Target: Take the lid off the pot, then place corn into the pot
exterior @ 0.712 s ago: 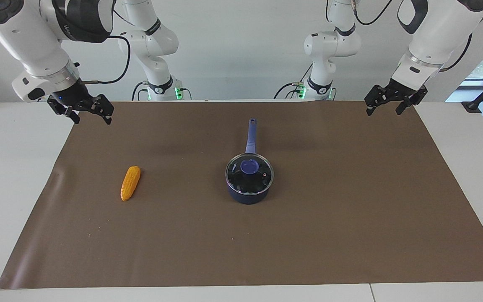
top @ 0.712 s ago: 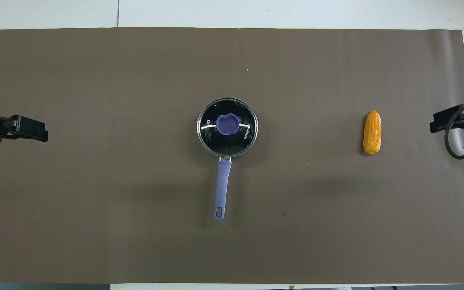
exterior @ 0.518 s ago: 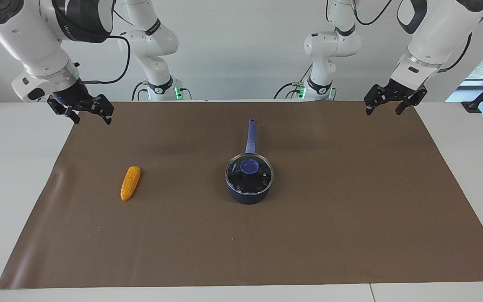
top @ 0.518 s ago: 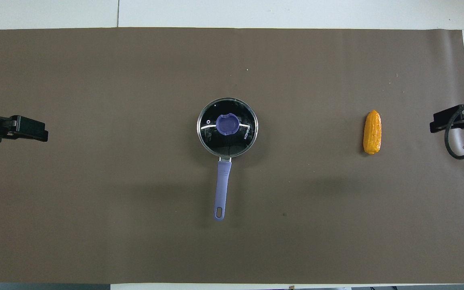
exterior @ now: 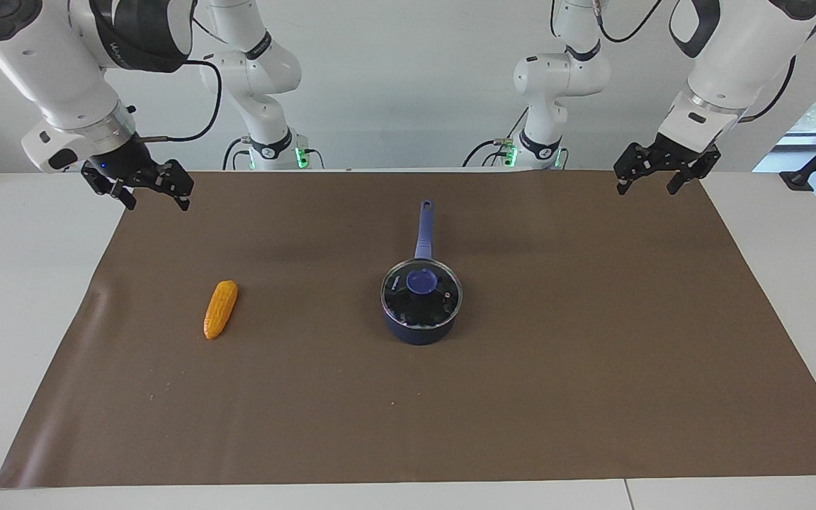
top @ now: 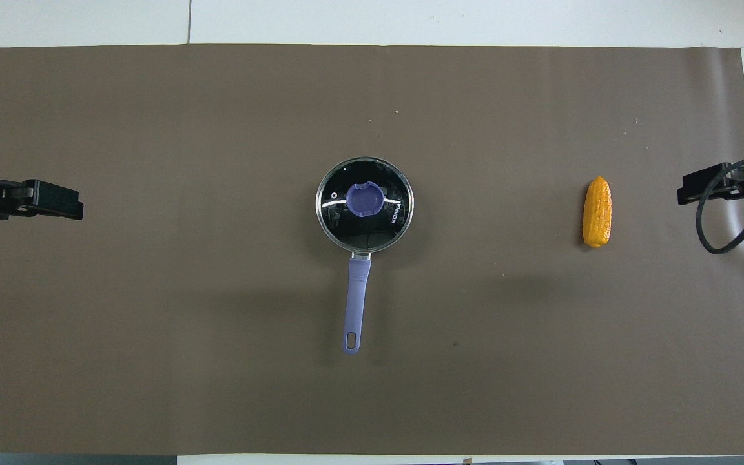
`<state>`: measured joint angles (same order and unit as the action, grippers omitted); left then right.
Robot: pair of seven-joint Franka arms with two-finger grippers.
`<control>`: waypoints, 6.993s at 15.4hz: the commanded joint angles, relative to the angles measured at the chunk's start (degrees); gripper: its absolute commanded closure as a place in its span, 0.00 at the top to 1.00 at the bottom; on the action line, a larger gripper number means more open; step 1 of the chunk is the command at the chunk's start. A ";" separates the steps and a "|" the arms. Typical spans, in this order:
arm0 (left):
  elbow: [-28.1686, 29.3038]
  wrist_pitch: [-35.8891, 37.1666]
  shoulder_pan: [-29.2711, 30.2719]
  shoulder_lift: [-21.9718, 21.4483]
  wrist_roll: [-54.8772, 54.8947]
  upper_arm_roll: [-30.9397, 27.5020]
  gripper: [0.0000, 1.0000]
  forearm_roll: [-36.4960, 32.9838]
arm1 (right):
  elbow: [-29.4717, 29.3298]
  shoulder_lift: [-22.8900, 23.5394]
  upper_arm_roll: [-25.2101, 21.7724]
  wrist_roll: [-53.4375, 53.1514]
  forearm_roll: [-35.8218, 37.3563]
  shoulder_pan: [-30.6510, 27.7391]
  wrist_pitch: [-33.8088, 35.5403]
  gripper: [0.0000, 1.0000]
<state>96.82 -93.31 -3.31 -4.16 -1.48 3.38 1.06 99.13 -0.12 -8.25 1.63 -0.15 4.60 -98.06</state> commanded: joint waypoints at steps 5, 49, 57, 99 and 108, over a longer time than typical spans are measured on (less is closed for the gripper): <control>-12.59 -3.02 -16.26 16.86 -18.53 -0.13 1.00 2.98 | 15.73 5.47 0.60 -1.72 -0.20 1.91 -22.06 1.00; -20.27 -14.89 -33.16 35.80 -31.22 -0.13 0.00 -2.29 | 2.03 13.48 0.87 -1.54 -2.14 5.78 -8.20 0.00; -21.85 -9.79 -32.20 29.84 -31.74 -0.83 0.00 3.23 | 1.07 13.57 0.95 -1.72 -2.23 6.30 -7.94 0.00; 19.46 -34.13 10.61 17.08 20.37 -1.36 0.00 -0.54 | -18.81 8.84 2.89 -3.76 -2.05 0.52 16.48 1.00; 13.77 -26.52 10.35 15.24 19.68 -1.36 1.00 -0.54 | -4.65 -0.06 2.98 0.31 0.24 -2.48 11.67 1.00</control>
<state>113.86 -125.02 7.10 12.77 18.21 2.04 1.44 91.38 2.06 -5.77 1.72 -0.57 2.67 -84.06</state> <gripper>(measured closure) 0.000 0.000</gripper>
